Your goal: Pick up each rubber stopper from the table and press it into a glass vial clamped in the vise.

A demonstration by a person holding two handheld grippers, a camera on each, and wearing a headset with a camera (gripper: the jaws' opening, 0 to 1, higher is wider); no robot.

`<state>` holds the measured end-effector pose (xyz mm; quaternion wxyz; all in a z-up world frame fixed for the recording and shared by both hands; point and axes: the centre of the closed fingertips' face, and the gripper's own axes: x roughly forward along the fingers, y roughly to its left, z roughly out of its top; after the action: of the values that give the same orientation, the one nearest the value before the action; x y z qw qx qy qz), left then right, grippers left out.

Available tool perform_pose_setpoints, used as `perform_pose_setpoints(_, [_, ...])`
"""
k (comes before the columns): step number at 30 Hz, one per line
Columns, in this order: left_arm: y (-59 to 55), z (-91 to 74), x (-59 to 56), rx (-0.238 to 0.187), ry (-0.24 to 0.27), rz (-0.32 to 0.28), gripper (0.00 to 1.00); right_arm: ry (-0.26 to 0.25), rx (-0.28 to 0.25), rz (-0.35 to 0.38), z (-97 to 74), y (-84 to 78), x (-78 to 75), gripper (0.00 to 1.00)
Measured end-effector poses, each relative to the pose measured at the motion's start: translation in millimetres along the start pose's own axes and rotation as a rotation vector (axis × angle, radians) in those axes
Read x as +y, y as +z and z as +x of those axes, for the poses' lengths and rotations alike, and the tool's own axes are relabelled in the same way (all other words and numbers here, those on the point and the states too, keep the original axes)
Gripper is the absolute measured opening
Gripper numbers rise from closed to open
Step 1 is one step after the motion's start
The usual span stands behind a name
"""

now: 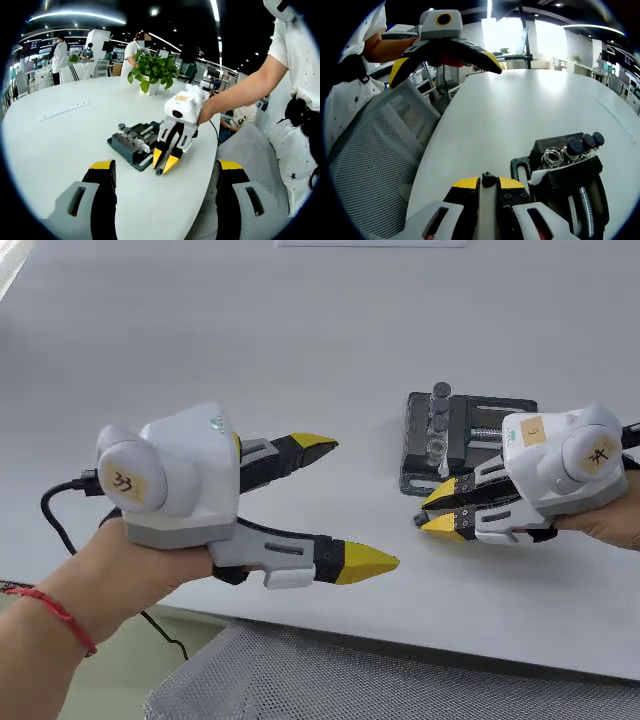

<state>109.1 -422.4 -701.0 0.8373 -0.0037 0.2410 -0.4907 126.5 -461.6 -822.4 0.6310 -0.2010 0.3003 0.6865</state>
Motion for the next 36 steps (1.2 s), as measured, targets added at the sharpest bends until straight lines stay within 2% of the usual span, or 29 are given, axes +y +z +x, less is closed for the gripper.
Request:
perform_pose_setpoints(8, [-0.5,-0.2,1.7,-0.001,-0.004,0.005,0.8,-0.019,-0.004,0.019,-1.1,0.3,-0.6,0.07])
perform_pose_setpoints(14, [7.6,1.4,1.7,-0.015,-0.018,0.021,0.75,-0.049,-0.058,0.053,-21.1,12.8,2.1,0.07])
perform_pose_setpoints(21, [24.4,5.3,-0.1,-0.04,-0.042,0.049,0.68,-0.11,-0.159,0.079,-59.7,42.6,7.8,0.07])
perform_pose_setpoints(24, [29.1,6.8,-1.5,-0.045,-0.054,0.055,0.63,-0.133,-0.187,0.085,-73.0,53.2,10.0,0.07])
perform_pose_setpoints(26, [33.6,7.6,-3.1,-0.051,-0.06,0.066,0.59,-0.144,-0.23,0.096,-82.1,64.7,12.2,0.07])
perform_pose_setpoints(28, [37.6,7.8,-6.0,-0.054,-0.073,0.069,0.52,-0.147,-0.263,0.113,-89.0,73.1,14.4,0.07])
perform_pose_setpoints(32, [45.5,8.5,-11.2,-0.062,-0.091,0.08,0.43,-0.145,-0.289,0.106,-99.0,88.6,23.6,0.07])
perform_pose_setpoints(36, [56.0,7.1,-17.9,-0.089,-0.12,0.09,0.32,-0.14,-0.322,0.102,-106.5,104.2,31.9,0.07])
